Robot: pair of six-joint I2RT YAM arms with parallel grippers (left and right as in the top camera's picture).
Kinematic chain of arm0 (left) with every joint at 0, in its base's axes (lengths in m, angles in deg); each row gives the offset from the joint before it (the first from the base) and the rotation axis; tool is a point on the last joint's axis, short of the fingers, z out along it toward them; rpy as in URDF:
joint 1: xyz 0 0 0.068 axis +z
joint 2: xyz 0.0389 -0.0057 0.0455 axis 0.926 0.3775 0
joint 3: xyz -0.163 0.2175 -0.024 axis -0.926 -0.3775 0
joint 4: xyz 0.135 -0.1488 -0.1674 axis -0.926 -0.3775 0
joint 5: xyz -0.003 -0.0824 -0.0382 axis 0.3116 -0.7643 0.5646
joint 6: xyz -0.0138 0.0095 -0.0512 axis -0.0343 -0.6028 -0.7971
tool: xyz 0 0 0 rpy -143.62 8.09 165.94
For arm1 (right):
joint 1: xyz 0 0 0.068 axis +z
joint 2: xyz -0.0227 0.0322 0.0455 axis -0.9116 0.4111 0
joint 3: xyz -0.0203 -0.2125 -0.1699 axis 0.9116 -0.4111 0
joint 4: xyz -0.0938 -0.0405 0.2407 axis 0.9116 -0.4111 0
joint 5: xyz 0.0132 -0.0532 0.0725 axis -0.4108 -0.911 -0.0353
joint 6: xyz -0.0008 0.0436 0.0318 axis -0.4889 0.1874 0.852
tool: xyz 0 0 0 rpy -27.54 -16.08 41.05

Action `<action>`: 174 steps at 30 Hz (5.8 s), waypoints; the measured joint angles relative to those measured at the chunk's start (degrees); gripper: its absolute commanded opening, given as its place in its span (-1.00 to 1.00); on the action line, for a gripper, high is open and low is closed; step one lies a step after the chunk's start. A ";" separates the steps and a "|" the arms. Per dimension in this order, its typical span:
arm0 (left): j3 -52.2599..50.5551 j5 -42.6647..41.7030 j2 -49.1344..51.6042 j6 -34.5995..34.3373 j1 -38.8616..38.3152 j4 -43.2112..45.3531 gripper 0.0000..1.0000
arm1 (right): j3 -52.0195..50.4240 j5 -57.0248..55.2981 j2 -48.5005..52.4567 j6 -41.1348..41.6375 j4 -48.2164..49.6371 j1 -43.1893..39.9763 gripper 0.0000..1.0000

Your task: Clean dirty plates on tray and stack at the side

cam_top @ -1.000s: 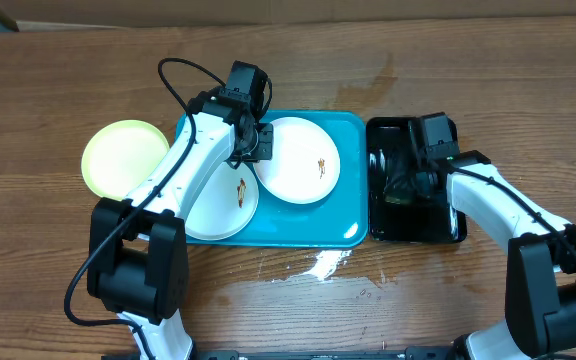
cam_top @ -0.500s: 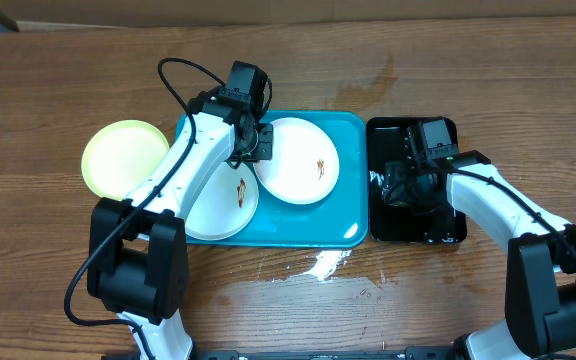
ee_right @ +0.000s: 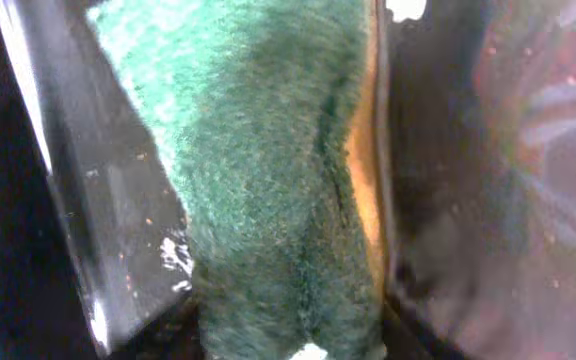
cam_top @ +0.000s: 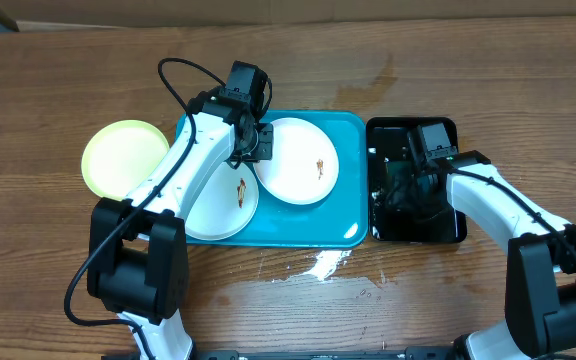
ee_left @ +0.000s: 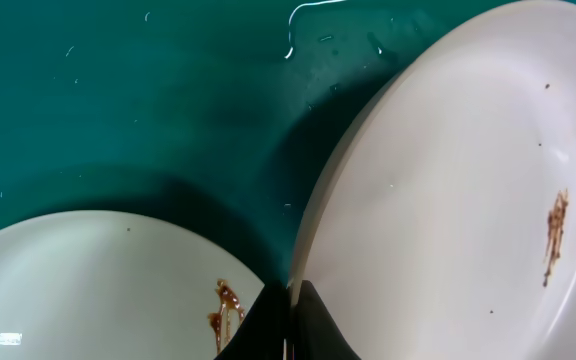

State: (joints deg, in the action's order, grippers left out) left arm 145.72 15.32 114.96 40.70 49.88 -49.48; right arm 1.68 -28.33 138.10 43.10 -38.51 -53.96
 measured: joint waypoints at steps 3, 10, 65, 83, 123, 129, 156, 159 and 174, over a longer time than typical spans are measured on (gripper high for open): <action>0.00 0.00 0.00 0.00 0.00 -0.02 -0.83 | 0.00 -0.07 0.00 -0.17 0.22 0.00 -0.56; 0.00 0.00 0.00 0.00 0.02 0.00 -0.88 | 0.22 -0.63 0.00 -0.42 -0.92 0.00 0.25; 0.00 -0.39 10.51 0.20 0.02 5.86 -0.35 | 11.87 -8.79 8.76 -2.56 -3.41 -0.11 0.75; 3.82 -2.16 11.19 3.69 0.00 7.32 -0.92 | 12.13 -0.09 8.76 0.31 -6.08 -5.03 0.75; 5.09 -1.95 11.28 4.74 0.00 6.16 -0.91 | 7.02 1.70 8.50 -0.44 11.30 -4.48 0.29; 5.11 -1.95 11.28 4.74 0.00 5.84 -0.91 | 6.03 0.39 8.52 -0.17 14.36 -4.50 -0.07; 5.11 -1.95 11.28 4.76 0.00 5.25 -0.92 | 7.67 -0.57 8.11 -0.37 2.58 -4.39 -0.93; 5.11 -1.92 11.28 4.87 0.00 5.22 -0.92 | 7.82 -0.22 8.15 -0.44 2.16 -4.39 -0.93; 5.11 0.90 11.28 6.29 0.00 5.92 -0.92 | 28.52 2.58 7.96 -0.44 -24.02 -4.39 -0.93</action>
State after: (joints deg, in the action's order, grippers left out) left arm 150.83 16.22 126.24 46.99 49.88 -43.56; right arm 30.20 -25.76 146.06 42.66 -62.53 -58.35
